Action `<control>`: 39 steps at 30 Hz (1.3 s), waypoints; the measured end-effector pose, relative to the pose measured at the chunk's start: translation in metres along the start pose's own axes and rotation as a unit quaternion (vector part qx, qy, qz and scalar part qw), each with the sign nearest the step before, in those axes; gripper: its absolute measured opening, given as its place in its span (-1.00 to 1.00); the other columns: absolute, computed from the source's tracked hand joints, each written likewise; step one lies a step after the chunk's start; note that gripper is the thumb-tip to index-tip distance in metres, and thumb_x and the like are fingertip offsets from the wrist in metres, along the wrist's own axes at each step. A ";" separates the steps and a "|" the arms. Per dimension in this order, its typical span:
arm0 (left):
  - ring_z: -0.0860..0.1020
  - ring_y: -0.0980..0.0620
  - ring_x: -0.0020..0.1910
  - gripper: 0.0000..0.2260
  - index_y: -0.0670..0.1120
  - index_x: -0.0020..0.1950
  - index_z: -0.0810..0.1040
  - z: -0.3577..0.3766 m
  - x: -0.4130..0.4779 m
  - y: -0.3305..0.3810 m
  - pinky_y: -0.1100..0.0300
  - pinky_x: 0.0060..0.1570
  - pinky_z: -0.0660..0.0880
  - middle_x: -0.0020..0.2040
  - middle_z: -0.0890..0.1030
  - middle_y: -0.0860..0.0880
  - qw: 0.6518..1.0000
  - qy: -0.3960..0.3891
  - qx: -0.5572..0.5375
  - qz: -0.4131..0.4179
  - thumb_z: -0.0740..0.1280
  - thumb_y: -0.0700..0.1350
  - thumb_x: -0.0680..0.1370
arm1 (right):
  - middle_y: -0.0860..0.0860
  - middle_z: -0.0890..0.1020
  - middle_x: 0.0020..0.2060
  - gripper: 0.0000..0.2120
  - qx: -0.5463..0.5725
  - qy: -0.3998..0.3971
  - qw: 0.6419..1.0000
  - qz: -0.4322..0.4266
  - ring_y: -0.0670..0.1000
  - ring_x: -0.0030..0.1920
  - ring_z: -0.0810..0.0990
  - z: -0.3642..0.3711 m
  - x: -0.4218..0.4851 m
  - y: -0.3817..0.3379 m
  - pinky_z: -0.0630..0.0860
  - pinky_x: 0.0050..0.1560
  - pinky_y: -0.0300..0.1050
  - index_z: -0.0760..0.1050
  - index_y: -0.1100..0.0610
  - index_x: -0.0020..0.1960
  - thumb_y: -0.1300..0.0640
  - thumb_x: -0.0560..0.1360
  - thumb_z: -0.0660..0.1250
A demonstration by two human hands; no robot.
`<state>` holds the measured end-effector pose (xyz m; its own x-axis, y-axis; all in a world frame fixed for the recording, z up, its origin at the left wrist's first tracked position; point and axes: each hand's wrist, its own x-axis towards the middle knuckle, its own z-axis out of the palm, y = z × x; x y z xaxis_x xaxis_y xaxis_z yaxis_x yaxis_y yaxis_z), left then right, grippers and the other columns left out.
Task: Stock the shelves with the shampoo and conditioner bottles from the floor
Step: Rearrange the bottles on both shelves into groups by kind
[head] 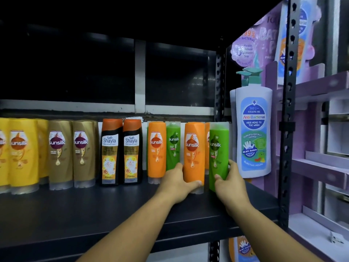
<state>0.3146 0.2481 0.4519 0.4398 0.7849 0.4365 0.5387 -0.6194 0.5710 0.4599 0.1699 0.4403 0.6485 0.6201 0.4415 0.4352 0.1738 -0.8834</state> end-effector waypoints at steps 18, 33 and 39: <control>0.59 0.16 0.11 -0.58 0.03 0.47 0.48 -0.010 -0.014 -0.004 0.14 0.27 0.49 0.01 0.68 0.13 0.992 -0.098 -0.065 0.049 0.40 -0.01 0.61 | -0.10 0.58 0.10 -0.84 0.109 0.015 0.994 -0.001 -0.13 0.03 0.55 -0.005 -0.008 -0.006 0.46 0.04 -0.07 0.48 -0.16 0.21 -0.06 0.69 0.17; 0.57 0.04 0.18 -0.70 0.01 0.34 0.59 -0.004 -0.009 -0.006 0.18 0.21 0.50 0.20 0.63 0.03 0.995 -0.091 0.027 0.039 0.36 -0.07 0.61 | 0.10 0.43 0.26 -0.45 -0.007 0.161 0.987 -0.027 0.19 0.26 0.47 -0.005 -0.011 -0.002 0.41 0.35 0.22 0.30 0.09 0.46 -0.03 0.56 0.39; 0.56 -0.04 0.11 -0.83 0.03 0.16 0.60 -0.017 -0.004 -0.015 0.16 0.01 0.49 0.10 0.58 0.03 0.992 0.117 -0.003 -0.038 0.37 -0.08 0.57 | 0.07 0.53 0.30 -0.40 -0.032 0.142 0.989 -0.003 0.23 0.27 0.50 -0.002 -0.009 -0.001 0.45 0.31 0.26 0.24 0.00 0.51 0.03 0.55 0.40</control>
<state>0.2932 0.2544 0.4534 0.2194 0.8114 0.5417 0.5598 -0.5595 0.6113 0.4550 0.1626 0.4377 0.7915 0.3775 0.4806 0.4719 0.1222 -0.8731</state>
